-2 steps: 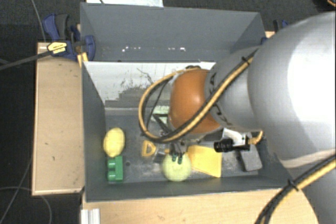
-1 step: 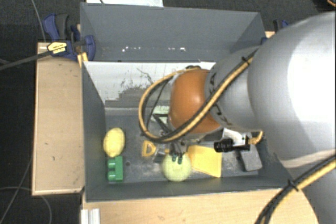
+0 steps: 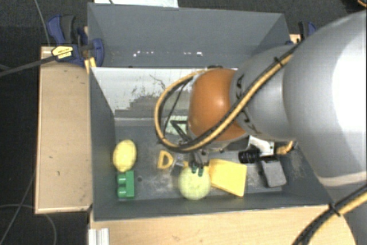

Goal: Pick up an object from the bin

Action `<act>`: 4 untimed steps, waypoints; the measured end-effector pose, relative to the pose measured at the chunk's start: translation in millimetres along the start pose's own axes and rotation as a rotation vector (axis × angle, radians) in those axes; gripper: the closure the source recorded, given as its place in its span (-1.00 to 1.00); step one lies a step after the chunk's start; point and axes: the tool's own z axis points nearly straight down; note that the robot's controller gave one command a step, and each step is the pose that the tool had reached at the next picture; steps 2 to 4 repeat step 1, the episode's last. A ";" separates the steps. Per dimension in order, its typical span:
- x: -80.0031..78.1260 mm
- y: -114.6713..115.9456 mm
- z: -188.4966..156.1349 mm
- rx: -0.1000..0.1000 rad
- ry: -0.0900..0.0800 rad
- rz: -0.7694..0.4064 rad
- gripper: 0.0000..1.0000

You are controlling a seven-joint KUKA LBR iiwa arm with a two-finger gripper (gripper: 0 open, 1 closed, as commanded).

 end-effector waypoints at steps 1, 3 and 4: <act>-1.8 1.3 -33.8 -0.004 -0.006 -0.001 1.00; -1.8 1.3 -33.8 -0.004 -0.006 -0.001 1.00; -1.8 1.3 -33.8 -0.004 -0.006 -0.001 1.00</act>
Offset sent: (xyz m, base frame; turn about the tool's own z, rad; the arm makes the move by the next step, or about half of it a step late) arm 0.0015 0.0004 0.0463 -0.0006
